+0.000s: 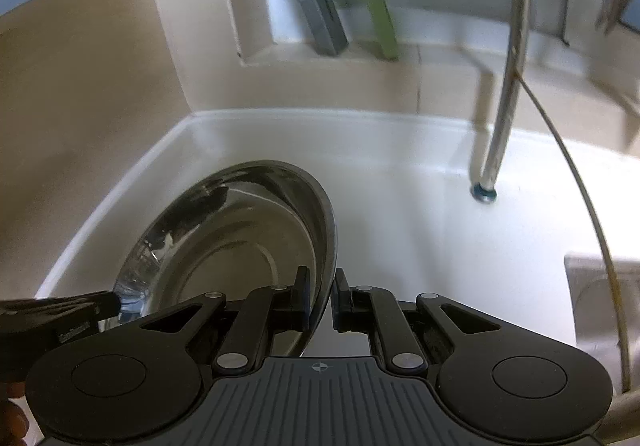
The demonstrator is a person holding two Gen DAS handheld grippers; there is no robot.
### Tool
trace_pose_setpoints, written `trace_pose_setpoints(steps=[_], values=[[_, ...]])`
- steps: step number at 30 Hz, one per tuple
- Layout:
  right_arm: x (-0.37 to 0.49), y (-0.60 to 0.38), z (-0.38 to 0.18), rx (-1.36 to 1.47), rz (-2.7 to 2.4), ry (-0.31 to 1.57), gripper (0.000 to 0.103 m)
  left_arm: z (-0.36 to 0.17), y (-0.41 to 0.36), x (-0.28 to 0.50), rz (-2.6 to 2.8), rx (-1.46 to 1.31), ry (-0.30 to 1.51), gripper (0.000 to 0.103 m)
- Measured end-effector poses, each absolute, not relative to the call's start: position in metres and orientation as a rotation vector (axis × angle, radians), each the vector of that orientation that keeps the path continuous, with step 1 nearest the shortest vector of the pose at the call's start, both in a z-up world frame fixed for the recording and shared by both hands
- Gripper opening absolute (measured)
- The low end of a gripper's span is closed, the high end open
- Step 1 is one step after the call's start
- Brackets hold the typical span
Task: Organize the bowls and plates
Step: 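Lift the steel basin off the counter with both tools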
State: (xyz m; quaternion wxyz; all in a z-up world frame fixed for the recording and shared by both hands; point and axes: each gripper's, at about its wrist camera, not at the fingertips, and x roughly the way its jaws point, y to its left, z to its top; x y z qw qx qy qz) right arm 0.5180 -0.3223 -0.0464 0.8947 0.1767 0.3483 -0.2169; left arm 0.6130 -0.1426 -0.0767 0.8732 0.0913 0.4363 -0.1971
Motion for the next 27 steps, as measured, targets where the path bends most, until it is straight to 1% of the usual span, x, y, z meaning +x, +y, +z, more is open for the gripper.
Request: trace_pose_setpoints(steps=[1,2,3,5,12,13,14,16,21,27], values=[[0.517,-0.325,-0.048,0.381,-0.447,0.729,0.010,-0.078,-0.138,0.615,-0.403,0.173,0.925,0.008],[0.517,-0.326,-0.049,0.385,-0.447,0.733,0.010,-0.078,-0.134,0.617,-0.393,0.163,0.932,0.012],[0.516,-0.326,-0.049,0.384,-0.447,0.734,0.010,-0.079,-0.131,0.619,-0.381,0.157,0.935,0.020],[0.516,-0.327,-0.050,0.382,-0.447,0.735,0.010,-0.083,-0.127,0.623,-0.361,0.146,0.948,0.031],[0.518,-0.329,-0.055,0.384,-0.434,0.759,0.010,-0.099,-0.134,0.643,-0.403,0.088,1.048,0.029],[0.519,-0.330,-0.056,0.384,-0.434,0.763,0.010,-0.100,-0.136,0.645,-0.402,0.094,1.053,0.027],[0.520,-0.330,-0.057,0.384,-0.434,0.768,0.010,-0.102,-0.138,0.646,-0.402,0.097,1.057,0.018],[0.521,-0.332,-0.058,0.387,-0.434,0.779,0.010,-0.102,-0.141,0.648,-0.402,0.105,1.050,0.018],[0.524,-0.332,-0.061,0.388,-0.439,0.783,0.011,-0.100,-0.136,0.646,-0.409,0.076,1.027,0.013],[0.518,-0.331,-0.055,0.394,-0.421,0.756,0.011,-0.088,-0.136,0.639,-0.414,0.074,0.974,0.013]])
